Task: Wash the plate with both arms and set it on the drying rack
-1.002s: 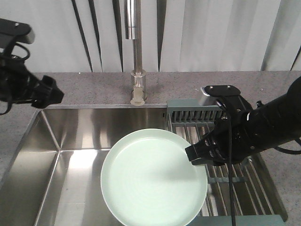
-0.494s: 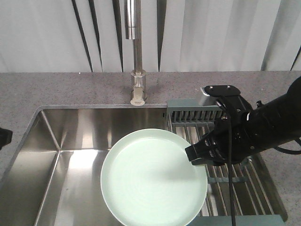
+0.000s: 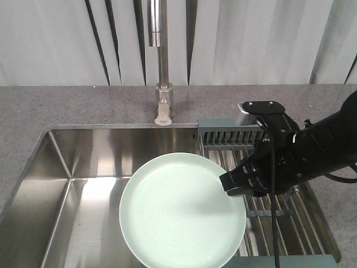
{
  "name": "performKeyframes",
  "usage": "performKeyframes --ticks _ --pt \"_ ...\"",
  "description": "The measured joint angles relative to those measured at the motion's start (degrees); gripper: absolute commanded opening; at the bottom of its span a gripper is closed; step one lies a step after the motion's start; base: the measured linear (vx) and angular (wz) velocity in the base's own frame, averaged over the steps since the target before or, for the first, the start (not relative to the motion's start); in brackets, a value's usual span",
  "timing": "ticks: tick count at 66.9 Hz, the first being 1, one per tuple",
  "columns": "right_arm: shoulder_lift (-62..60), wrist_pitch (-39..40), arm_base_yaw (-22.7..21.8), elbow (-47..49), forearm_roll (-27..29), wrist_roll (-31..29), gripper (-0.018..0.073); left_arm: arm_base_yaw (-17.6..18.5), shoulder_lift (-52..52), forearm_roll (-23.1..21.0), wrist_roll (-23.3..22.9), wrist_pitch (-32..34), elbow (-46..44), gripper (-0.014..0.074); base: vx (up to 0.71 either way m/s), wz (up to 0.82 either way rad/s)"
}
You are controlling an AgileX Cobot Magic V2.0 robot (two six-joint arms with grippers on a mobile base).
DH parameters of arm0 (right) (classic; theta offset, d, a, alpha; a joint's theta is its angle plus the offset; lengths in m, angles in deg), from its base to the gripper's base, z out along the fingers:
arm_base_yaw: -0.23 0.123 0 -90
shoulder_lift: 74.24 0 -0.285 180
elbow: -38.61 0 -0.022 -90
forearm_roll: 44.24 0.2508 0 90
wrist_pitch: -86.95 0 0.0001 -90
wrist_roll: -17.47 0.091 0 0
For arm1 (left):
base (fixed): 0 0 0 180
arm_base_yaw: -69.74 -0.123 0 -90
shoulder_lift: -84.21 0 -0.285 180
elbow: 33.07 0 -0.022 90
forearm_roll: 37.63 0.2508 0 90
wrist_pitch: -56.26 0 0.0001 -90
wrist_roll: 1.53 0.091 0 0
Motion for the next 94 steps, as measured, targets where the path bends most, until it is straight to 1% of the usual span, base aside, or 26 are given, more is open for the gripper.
performKeyframes --ticks 10,19,94 --pt "0.0 0.0 0.0 0.0 0.0 0.0 -0.0001 0.0 4.5 0.0 -0.1 -1.4 2.0 0.0572 0.0 0.0" --pt "0.0 0.0 0.0 0.0 0.0 0.0 -0.0001 0.0 6.2 0.0 -0.1 -2.2 2.7 0.0572 0.0 0.0" --pt "0.0 0.0 0.0 0.0 -0.2 -0.1 -0.0001 0.0 6.5 -0.1 -0.2 -2.5 2.7 0.0572 0.0 0.0"
